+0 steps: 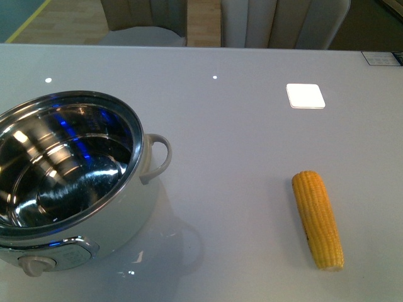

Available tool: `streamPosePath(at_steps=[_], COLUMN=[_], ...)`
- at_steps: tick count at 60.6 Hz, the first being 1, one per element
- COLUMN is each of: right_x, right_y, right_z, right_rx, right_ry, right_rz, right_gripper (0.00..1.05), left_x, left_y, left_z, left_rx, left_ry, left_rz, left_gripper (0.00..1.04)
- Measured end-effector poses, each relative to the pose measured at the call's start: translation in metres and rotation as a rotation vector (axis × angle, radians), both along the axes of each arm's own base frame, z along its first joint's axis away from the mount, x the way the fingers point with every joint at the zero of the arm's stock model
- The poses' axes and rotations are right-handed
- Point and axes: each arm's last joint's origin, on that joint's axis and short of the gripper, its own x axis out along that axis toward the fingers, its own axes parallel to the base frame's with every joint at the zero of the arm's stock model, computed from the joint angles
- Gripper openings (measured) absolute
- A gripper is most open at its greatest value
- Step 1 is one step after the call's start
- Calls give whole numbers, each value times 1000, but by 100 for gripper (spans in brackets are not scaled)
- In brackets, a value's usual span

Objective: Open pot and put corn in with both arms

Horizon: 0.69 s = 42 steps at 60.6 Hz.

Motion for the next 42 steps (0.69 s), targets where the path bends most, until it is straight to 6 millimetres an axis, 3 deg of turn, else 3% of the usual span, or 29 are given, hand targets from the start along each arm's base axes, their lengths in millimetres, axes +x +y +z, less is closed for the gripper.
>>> streamPosePath(at_steps=[19, 29, 42], right_x=[0, 0, 0], right_y=[0, 0, 0], right_z=[0, 0, 0], right_rx=[0, 0, 0], right_ry=[0, 0, 0], right_rz=[0, 0, 0], right_gripper=[96, 96, 96], left_x=[10, -4, -21], left_y=[-30, -50, -61], left_z=[7, 5, 9], left_rx=[17, 19, 34], left_ry=[-15, -18, -60], left_rz=[-112, -185, -229], left_gripper=[98, 98, 98])
